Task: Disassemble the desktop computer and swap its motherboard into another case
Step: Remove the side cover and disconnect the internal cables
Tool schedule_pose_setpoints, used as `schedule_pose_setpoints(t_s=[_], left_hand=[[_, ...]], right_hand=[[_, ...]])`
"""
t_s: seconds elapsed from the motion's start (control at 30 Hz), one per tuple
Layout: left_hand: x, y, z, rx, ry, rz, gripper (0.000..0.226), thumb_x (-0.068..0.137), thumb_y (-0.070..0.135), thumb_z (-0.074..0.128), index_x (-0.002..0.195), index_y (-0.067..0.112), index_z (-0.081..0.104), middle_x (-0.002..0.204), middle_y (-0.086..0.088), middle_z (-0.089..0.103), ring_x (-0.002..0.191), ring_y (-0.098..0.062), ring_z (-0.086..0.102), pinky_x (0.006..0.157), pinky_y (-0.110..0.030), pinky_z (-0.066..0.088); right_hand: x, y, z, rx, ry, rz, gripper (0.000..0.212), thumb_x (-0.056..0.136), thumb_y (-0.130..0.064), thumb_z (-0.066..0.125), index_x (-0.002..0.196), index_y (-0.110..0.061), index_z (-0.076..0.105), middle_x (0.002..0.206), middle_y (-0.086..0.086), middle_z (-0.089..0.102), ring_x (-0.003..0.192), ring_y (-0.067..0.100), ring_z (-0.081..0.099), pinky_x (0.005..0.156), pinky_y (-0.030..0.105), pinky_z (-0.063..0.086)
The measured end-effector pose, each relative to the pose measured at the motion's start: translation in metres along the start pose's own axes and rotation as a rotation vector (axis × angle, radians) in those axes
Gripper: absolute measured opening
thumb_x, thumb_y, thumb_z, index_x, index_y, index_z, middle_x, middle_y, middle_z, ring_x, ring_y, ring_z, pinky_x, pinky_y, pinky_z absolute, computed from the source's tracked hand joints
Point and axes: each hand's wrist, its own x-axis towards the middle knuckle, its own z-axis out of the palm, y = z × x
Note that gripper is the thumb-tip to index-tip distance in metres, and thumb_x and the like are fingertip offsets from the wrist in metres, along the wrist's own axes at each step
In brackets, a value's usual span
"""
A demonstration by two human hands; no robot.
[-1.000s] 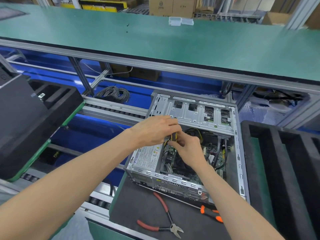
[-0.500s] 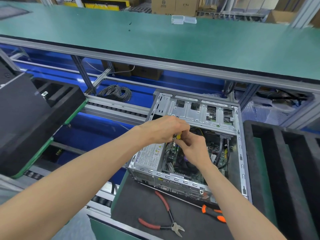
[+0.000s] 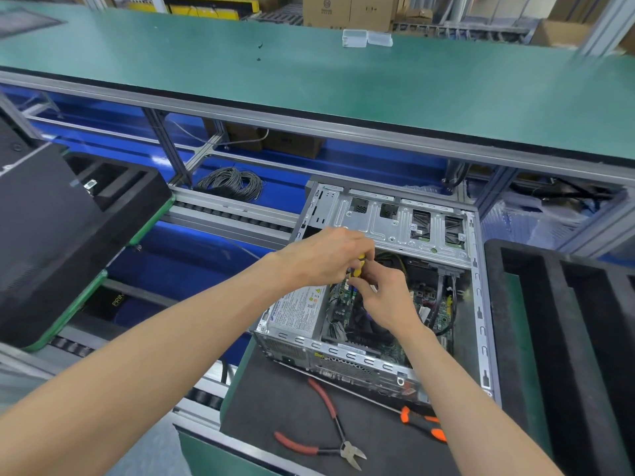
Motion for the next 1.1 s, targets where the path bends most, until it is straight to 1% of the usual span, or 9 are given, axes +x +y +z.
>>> schedule_pose_setpoints(t_s=[0.27,0.4,0.53,0.63,0.73,0.83,0.97,1.03,1.1], left_hand=[[-0.003,-0.003,-0.002,-0.023,-0.006,-0.024,0.032,0.088,-0.007,0.060,0.113,0.013,0.062,0.107,-0.002,0.066,0.100,-0.019,0.064,0.083,-0.033,0.053],[-0.003,0.005,0.005,0.133,-0.014,0.058,0.026,0.091,0.003,0.057,0.116,0.010,0.058,0.109,-0.004,0.061,0.100,-0.021,0.059,0.086,-0.035,0.050],[0.003,0.019,0.018,0.399,0.054,0.103,0.026,0.102,0.014,0.039,0.118,0.007,0.059,0.110,-0.010,0.061,0.098,-0.023,0.057,0.086,-0.032,0.046],[0.010,0.033,0.020,0.504,0.036,0.014,0.033,0.106,0.021,0.028,0.109,0.005,0.057,0.098,-0.012,0.064,0.086,-0.029,0.063,0.069,-0.037,0.044],[0.013,0.031,0.008,0.444,-0.013,-0.098,0.033,0.108,0.026,0.034,0.103,0.004,0.058,0.078,-0.005,0.051,0.071,-0.028,0.063,0.055,-0.038,0.043],[0.013,0.014,-0.006,0.605,-0.023,0.109,0.046,0.108,0.039,0.028,0.103,0.007,0.060,0.080,-0.008,0.059,0.071,-0.028,0.062,0.066,-0.038,0.052],[0.019,0.000,-0.010,0.641,-0.132,0.350,0.047,0.107,0.038,0.020,0.092,0.011,0.056,0.075,-0.005,0.060,0.067,-0.024,0.058,0.070,-0.037,0.047],[0.021,0.004,-0.001,0.637,-0.153,0.264,0.042,0.105,0.032,0.023,0.080,0.014,0.051,0.064,0.001,0.050,0.058,-0.023,0.055,0.059,-0.036,0.047],[0.024,0.017,0.009,0.572,-0.088,-0.023,0.031,0.100,0.023,0.036,0.076,0.015,0.054,0.059,0.001,0.041,0.058,-0.024,0.052,0.056,-0.034,0.040]], right_hand=[[0.001,-0.008,0.000,-0.012,0.049,0.000,0.013,0.087,-0.026,0.078,0.089,-0.021,0.066,0.067,-0.012,0.064,0.066,0.007,0.062,0.064,0.014,0.047],[-0.002,-0.012,-0.001,0.008,0.056,-0.002,0.031,0.084,-0.024,0.078,0.078,-0.042,0.053,0.068,-0.008,0.066,0.067,0.008,0.062,0.063,0.016,0.048],[-0.001,-0.011,0.003,-0.002,0.056,0.141,0.040,0.081,-0.003,0.070,0.062,-0.029,0.045,0.047,-0.006,0.052,0.050,0.005,0.046,0.048,0.014,0.037],[0.000,-0.008,0.001,0.038,0.073,0.163,0.050,0.082,0.009,0.059,0.060,-0.033,0.042,0.051,-0.028,0.056,0.046,-0.003,0.048,0.047,0.008,0.036],[0.000,-0.012,-0.001,0.056,0.042,0.165,0.050,0.089,-0.002,0.067,0.063,-0.039,0.046,0.052,-0.035,0.056,0.051,-0.008,0.054,0.050,0.006,0.037],[0.001,-0.016,-0.001,0.065,-0.021,0.126,0.042,0.092,-0.019,0.071,0.062,-0.041,0.052,0.051,-0.031,0.057,0.051,-0.004,0.053,0.050,0.010,0.037],[-0.001,-0.017,-0.002,0.124,-0.071,0.116,0.034,0.091,-0.028,0.073,0.061,-0.023,0.058,0.043,-0.011,0.048,0.044,0.006,0.039,0.047,0.016,0.031],[-0.002,-0.017,0.000,0.123,-0.088,0.136,0.037,0.092,-0.026,0.073,0.059,-0.023,0.055,0.043,-0.010,0.047,0.042,0.006,0.039,0.046,0.016,0.031],[-0.001,-0.016,0.001,0.105,-0.081,0.161,0.042,0.093,-0.019,0.071,0.058,-0.022,0.048,0.045,-0.009,0.046,0.043,0.005,0.040,0.046,0.017,0.031]])
